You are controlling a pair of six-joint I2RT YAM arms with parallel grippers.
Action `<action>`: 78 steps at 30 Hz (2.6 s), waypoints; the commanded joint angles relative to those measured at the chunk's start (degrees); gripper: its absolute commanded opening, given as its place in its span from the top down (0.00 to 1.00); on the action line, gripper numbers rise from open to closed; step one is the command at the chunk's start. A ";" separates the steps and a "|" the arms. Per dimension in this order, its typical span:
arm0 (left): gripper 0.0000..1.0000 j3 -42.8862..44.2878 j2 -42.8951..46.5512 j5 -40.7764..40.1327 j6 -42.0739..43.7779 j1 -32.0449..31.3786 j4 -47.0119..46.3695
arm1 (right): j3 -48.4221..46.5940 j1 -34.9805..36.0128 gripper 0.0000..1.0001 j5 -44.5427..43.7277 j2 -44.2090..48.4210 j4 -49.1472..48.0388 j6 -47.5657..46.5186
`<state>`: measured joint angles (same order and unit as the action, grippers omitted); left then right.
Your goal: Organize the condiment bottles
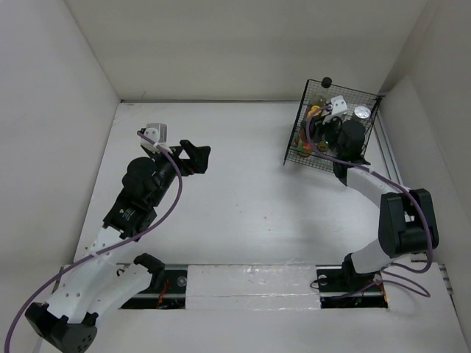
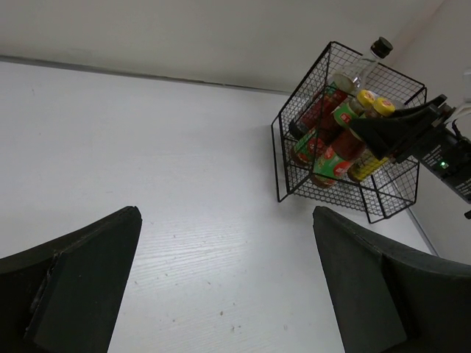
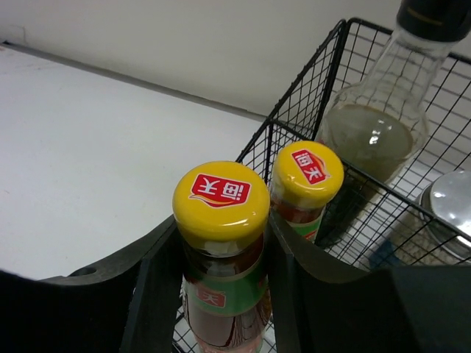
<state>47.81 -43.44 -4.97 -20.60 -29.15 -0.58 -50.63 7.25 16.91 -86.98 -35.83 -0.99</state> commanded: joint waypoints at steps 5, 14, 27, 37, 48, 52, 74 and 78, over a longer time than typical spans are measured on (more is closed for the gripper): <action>0.00 2.55 -0.41 -0.13 0.74 0.05 -1.79 | 2.98 2.51 0.80 -2.67 -0.65 -15.32 2.66; 0.00 2.55 -0.42 0.40 0.74 0.05 -1.79 | 6.25 5.41 0.54 -7.50 -1.26 -17.34 3.19; 0.00 3.08 0.63 -0.13 0.74 0.05 -0.66 | 6.86 5.41 0.02 -13.39 9.88 -8.47 3.19; 0.00 3.08 2.83 -1.18 0.74 0.05 -0.65 | 4.23 6.47 0.00 -17.17 19.30 3.75 0.99; 0.00 2.55 6.52 -5.30 -0.32 0.05 -1.18 | -0.78 17.44 0.00 -8.13 30.55 13.77 -1.29; 0.00 2.03 8.72 -8.02 -0.85 0.05 -1.18 | -2.27 25.87 0.00 -0.14 28.28 14.30 -1.82; 0.00 0.88 11.62 -11.21 -0.85 0.05 -1.09 | -2.98 51.73 0.00 1.38 3.48 14.21 -5.77; 0.00 0.88 11.62 -11.20 -0.85 0.05 -1.62 | -2.98 51.73 0.00 -0.55 3.48 14.21 -6.39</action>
<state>48.36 -31.70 -16.67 -21.12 -29.15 -0.10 -52.77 58.89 18.61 -84.05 -18.44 -6.26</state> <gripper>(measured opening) 0.997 0.999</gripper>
